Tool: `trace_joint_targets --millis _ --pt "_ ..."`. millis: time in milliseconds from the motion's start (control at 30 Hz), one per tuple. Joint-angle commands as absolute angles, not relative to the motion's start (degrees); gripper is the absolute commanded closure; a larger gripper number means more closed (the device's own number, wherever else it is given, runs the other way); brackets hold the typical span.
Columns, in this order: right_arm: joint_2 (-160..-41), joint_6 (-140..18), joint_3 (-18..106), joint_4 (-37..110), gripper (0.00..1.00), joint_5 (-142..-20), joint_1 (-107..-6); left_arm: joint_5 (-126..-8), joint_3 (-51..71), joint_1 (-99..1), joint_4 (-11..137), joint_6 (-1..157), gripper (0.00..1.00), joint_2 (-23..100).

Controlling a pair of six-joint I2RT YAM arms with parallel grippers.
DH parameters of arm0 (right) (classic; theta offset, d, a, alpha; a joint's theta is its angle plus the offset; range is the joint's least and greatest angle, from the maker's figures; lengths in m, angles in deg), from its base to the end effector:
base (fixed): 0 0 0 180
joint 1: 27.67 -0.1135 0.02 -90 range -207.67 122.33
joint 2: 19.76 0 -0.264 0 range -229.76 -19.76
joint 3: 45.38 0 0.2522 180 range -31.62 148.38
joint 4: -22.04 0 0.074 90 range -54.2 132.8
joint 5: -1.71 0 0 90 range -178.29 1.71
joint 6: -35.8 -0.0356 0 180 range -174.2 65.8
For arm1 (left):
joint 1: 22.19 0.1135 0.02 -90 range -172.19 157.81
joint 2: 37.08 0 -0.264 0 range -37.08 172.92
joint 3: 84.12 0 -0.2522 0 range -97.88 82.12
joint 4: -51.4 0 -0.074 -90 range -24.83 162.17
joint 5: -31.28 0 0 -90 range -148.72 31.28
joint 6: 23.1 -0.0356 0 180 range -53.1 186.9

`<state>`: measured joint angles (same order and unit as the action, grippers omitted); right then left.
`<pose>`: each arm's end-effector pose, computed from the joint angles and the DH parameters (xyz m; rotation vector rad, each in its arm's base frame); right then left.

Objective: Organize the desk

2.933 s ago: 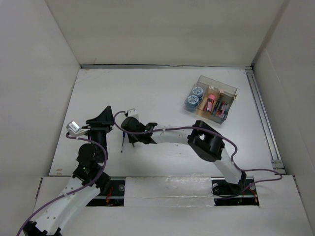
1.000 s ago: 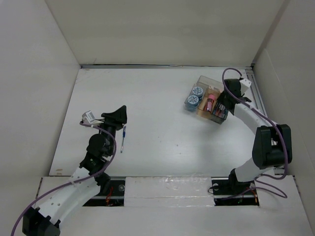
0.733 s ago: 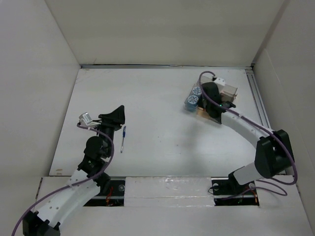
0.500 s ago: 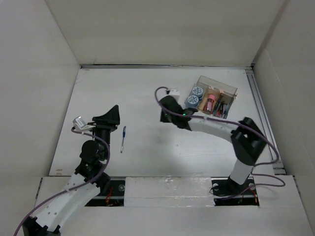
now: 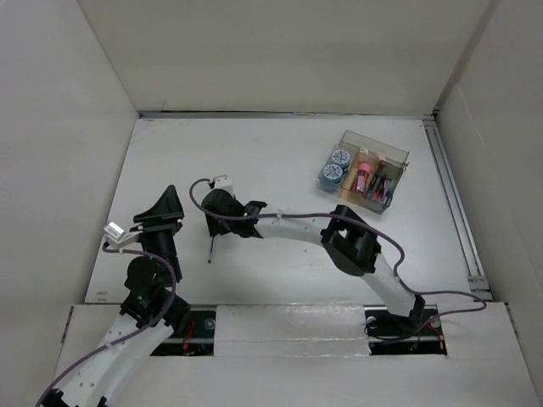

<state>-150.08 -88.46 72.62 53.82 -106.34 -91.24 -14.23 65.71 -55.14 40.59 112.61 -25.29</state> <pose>0.2390 0.4560 0.1859 -0.4402 2.3059 0.5031 0.0871 -0.0268 0.2954 -0.8263 0.9420 -0.7851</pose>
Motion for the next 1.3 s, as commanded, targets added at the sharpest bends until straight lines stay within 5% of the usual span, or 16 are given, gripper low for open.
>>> trace_joint_targets --millis 0,233,467,600,1000,1267 --pt "-152.6 -87.2 78.4 57.4 0.44 -107.7 -92.3 -9.8 65.5 -55.3 39.5 110.9 0.48 -27.1" --pt "-157.7 -87.9 80.5 59.4 0.5 -108.7 -92.8 -9.0 65.6 -55.3 40.2 110.6 0.47 -27.8" --pt "-154.8 -91.2 75.6 60.8 0.84 -114.4 -92.8 -9.3 66.2 -55.3 40.2 110.3 0.46 -28.2" --pt "-143.5 -94.4 58.6 55.1 1.0 -114.6 -91.5 -10.4 66.3 -55.3 40.1 110.5 0.46 -27.5" --pt "-114.0 -95.0 33.1 47.9 1.0 -119.0 -82.0 -21.4 66.2 -55.3 35.4 110.1 0.46 -18.8" --pt "-102.0 -91.7 24.5 43.3 1.0 -114.1 -52.2 -39.9 59.7 -55.3 30.5 106.4 0.45 1.5"
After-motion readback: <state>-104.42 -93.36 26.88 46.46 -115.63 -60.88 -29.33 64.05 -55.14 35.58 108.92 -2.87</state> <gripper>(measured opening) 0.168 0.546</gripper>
